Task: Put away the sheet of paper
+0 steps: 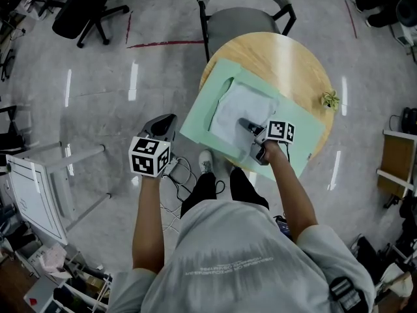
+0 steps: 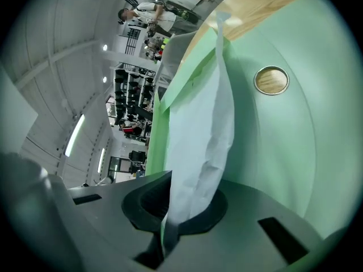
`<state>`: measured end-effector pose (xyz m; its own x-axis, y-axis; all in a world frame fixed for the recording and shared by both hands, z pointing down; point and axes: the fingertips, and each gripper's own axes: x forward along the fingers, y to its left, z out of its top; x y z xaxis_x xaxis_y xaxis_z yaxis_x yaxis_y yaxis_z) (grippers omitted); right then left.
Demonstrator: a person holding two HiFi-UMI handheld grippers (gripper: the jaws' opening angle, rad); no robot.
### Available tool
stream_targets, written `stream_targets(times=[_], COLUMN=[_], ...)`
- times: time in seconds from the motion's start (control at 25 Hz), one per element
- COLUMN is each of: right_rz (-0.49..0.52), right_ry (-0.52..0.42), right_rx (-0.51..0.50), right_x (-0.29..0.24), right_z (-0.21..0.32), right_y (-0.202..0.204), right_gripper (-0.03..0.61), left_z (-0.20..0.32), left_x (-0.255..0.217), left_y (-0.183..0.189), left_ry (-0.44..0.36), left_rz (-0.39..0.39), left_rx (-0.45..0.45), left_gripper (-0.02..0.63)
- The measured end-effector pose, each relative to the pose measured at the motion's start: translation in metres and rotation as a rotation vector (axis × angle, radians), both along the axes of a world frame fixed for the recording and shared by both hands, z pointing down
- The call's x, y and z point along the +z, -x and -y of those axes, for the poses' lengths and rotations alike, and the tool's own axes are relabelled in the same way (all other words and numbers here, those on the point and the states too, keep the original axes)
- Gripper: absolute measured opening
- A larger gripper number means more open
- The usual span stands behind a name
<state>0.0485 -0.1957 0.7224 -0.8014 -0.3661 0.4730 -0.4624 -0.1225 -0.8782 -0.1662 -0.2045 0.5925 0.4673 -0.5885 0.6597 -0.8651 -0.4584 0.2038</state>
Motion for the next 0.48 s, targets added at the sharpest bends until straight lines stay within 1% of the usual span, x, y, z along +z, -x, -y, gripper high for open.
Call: stream_targets(times=[0.08, 0.16, 0.28, 0.32, 0.4, 0.48], right_rz=[0.032, 0.068, 0.109, 0.111, 0.091, 0.054], right_ry=[0.004, 0.009, -0.013, -0.027, -0.056, -0.078], right_rx=[0.019, 0.04, 0.055, 0.057, 0.055, 0.043], right_x=[0.001, 0.002, -0.007, -0.011, -0.017, -0.021], right_z=[0.005, 0.01, 0.015, 0.015, 0.014, 0.008], right_y=[0.005, 0.009, 0.014, 0.015, 0.012, 0.006], right_gripper=[0.032, 0.059, 0.14, 0.177, 0.248, 0.302], left_z=[0.001, 0.002, 0.003, 0.003, 0.003, 0.002], left_x=[0.002, 0.003, 0.005, 0.005, 0.005, 0.004], left_y=[0.004, 0.007, 0.009, 0.01, 0.012, 0.013], left_ry=[0.002, 0.004, 0.003, 0.001, -0.003, -0.005], left_rz=[0.001, 0.001, 0.001, 0.003, 0.003, 0.0], left_rx=[0.001, 0.003, 0.009, 0.008, 0.002, -0.004], left_gripper=[0.025, 0.025, 0.025, 0.025, 0.025, 0.025])
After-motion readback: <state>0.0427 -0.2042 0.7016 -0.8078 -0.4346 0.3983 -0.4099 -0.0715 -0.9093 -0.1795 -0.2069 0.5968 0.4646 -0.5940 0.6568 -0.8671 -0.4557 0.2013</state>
